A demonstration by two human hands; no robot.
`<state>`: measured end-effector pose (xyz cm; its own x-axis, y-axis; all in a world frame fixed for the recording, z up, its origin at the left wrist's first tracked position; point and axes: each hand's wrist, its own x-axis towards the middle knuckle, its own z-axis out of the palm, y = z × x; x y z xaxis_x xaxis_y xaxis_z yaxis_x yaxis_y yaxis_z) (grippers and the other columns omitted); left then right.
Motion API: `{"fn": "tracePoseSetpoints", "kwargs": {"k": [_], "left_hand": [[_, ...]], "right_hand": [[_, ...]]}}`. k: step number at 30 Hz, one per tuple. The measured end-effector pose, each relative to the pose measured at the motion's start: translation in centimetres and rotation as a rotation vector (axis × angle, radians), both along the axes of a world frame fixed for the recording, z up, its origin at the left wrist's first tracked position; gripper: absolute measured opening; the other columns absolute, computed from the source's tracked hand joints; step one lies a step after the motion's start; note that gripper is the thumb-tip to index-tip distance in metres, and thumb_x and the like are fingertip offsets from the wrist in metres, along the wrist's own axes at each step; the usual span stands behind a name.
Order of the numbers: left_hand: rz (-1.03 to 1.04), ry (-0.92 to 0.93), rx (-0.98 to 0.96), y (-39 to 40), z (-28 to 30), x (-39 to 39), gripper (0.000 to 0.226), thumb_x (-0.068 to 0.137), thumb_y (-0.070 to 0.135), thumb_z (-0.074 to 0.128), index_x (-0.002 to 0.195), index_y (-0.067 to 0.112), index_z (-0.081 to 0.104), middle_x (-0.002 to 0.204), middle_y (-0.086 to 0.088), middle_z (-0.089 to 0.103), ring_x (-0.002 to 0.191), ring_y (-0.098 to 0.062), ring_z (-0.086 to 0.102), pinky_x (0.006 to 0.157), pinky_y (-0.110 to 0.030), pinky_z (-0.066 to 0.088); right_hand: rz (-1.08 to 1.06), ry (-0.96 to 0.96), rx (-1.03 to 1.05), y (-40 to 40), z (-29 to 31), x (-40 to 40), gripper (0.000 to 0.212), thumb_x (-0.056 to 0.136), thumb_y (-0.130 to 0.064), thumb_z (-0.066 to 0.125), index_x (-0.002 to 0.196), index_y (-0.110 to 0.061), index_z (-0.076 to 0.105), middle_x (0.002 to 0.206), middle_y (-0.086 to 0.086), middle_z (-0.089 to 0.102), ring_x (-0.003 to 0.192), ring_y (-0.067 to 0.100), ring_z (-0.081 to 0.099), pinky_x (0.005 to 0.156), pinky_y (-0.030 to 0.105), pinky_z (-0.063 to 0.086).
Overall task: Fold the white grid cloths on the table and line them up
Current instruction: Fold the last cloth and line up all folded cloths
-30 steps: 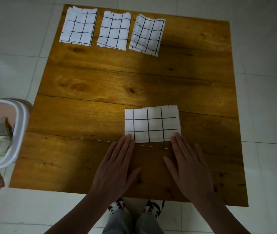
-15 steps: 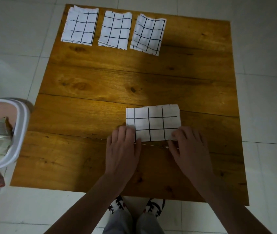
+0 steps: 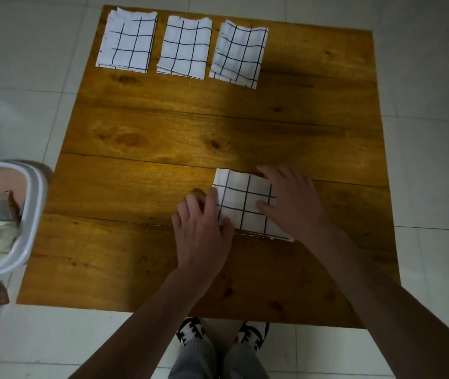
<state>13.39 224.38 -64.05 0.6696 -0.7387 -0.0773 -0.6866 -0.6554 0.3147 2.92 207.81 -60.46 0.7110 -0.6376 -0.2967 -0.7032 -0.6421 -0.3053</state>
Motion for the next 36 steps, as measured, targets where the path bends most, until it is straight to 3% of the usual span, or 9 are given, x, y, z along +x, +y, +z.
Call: {"fn": "tracePoseSetpoints", "kwargs": {"k": [8,12,17,19,22,25,28,31,36], "left_hand": [[0.144,0.065,-0.004,-0.3,0.3,-0.7,0.069,0.091,0.04,0.069,0.148,0.01,0.044,0.126,-0.01,0.051,0.115,-0.027,0.049,0.095,-0.043,0.045],[0.188,0.069,0.023,0.0,0.6,-1.0,0.06,0.092,0.046,0.068,0.136,0.011,0.046,0.123,-0.009,0.05,0.114,-0.026,0.05,0.096,-0.042,0.046],[0.224,0.137,0.059,0.2,1.7,-1.1,0.051,0.095,0.049,0.065,0.129,0.016,0.044,0.123,-0.005,0.047,0.118,-0.024,0.047,0.099,-0.039,0.041],[0.233,0.185,0.073,0.3,2.2,-1.0,0.049,0.096,0.05,0.064,0.127,0.018,0.044,0.125,-0.004,0.045,0.12,-0.023,0.045,0.1,-0.037,0.039],[0.289,0.301,0.088,0.5,3.9,-1.0,0.06,0.095,0.052,0.066,0.138,0.017,0.044,0.137,-0.007,0.042,0.131,-0.026,0.039,0.109,-0.041,0.036],[0.409,0.544,0.021,0.9,6.3,-1.2,0.071,0.093,0.048,0.072,0.149,0.017,0.042,0.147,-0.008,0.038,0.14,-0.029,0.034,0.115,-0.051,0.036],[0.482,0.949,-0.191,0.9,10.4,-1.6,0.039,0.099,0.039,0.067,0.132,0.02,0.06,0.132,-0.003,0.06,0.117,-0.015,0.056,0.091,-0.033,0.05],[0.454,1.133,-0.38,0.7,16.2,-2.2,0.015,0.104,0.027,0.06,0.102,0.017,0.07,0.087,0.01,0.073,0.08,0.0,0.065,0.065,-0.013,0.05],[0.437,1.266,-0.514,0.4,23.9,-3.2,0.013,0.099,0.025,0.069,0.094,0.018,0.079,0.083,-0.007,0.067,0.077,-0.016,0.06,0.072,-0.023,0.056]], "right_hand": [[-0.116,0.066,0.067,0.8,0.2,-0.3,0.052,0.089,-0.041,0.073,0.132,-0.02,0.054,0.135,0.006,0.053,0.124,0.028,0.044,0.096,0.042,0.04],[-0.15,0.036,0.101,1.1,0.8,-0.9,0.046,0.088,-0.037,0.074,0.126,-0.022,0.054,0.12,-0.001,0.061,0.118,0.026,0.048,0.083,0.036,0.03],[-0.106,0.126,0.158,1.7,1.7,-1.7,0.028,0.096,-0.044,0.061,0.114,-0.023,0.064,0.115,-0.001,0.059,0.124,0.029,0.043,0.097,0.041,0.032],[-0.099,0.064,0.241,2.1,2.3,-2.2,0.03,0.098,-0.046,0.06,0.119,-0.024,0.065,0.118,-0.005,0.062,0.124,0.027,0.047,0.107,0.047,0.037],[-0.204,-0.157,0.505,2.7,3.8,-3.1,0.015,0.099,-0.036,0.066,0.11,-0.026,0.067,0.102,-0.009,0.072,0.095,0.015,0.069,0.086,0.05,0.058],[-0.316,-0.25,0.611,3.7,6.7,-3.8,0.017,0.101,-0.03,0.066,0.118,-0.025,0.068,0.104,-0.01,0.073,0.091,0.006,0.071,0.08,0.041,0.063],[-0.4,-0.329,0.646,4.7,10.3,-4.6,0.025,0.1,-0.03,0.067,0.124,-0.032,0.062,0.104,-0.021,0.066,0.09,-0.005,0.067,0.069,0.017,0.058],[-0.479,-0.402,0.682,5.3,14.2,-5.5,0.022,0.098,-0.025,0.07,0.114,-0.037,0.06,0.097,-0.024,0.066,0.082,-0.015,0.067,0.061,0.008,0.052],[-0.551,-0.496,0.736,6.1,21.1,-7.2,0.027,0.096,-0.019,0.071,0.114,-0.034,0.058,0.098,-0.02,0.067,0.079,-0.018,0.066,0.057,0.008,0.051]]}}
